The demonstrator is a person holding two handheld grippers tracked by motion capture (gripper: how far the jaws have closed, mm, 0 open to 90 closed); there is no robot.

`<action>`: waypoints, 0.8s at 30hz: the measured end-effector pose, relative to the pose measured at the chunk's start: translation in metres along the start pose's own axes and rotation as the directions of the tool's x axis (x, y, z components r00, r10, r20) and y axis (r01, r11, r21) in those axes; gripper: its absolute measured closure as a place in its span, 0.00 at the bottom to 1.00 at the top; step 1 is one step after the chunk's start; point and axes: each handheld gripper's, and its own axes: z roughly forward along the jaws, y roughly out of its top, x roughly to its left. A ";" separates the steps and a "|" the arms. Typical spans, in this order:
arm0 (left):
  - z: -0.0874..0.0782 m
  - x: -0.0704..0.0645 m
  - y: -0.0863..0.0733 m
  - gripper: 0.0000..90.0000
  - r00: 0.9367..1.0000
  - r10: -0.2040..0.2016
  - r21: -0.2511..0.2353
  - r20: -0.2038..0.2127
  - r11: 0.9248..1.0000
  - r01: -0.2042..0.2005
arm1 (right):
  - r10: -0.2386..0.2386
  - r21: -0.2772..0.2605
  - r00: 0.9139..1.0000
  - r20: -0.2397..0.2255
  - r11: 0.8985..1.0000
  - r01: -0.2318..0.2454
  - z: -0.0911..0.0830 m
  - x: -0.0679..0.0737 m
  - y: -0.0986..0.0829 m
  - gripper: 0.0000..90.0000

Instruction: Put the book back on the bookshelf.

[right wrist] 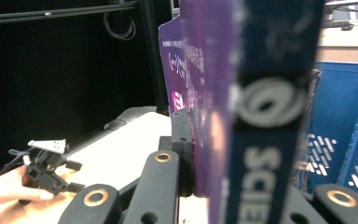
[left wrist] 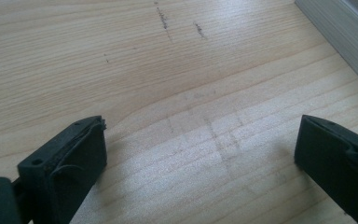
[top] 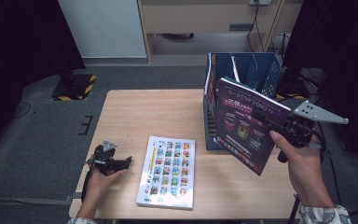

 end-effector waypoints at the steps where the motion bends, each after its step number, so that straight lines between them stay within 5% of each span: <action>1: 0.000 0.000 0.000 0.01 1.000 0.001 0.001 0.003 1.000 -0.001 | 0.002 -0.002 1.000 0.003 1.000 -0.002 0.000 -0.001 0.000 0.93; 14: -0.002 0.001 -0.002 0.00 1.000 -0.003 0.004 -0.002 1.000 0.003 | 0.030 -0.038 0.998 0.059 0.999 -0.028 -0.003 -0.010 0.009 0.93; 24: -0.002 0.001 -0.002 0.00 1.000 -0.004 0.004 -0.003 1.000 0.004 | 0.007 -0.037 0.992 0.128 0.999 -0.003 -0.001 -0.013 0.014 0.93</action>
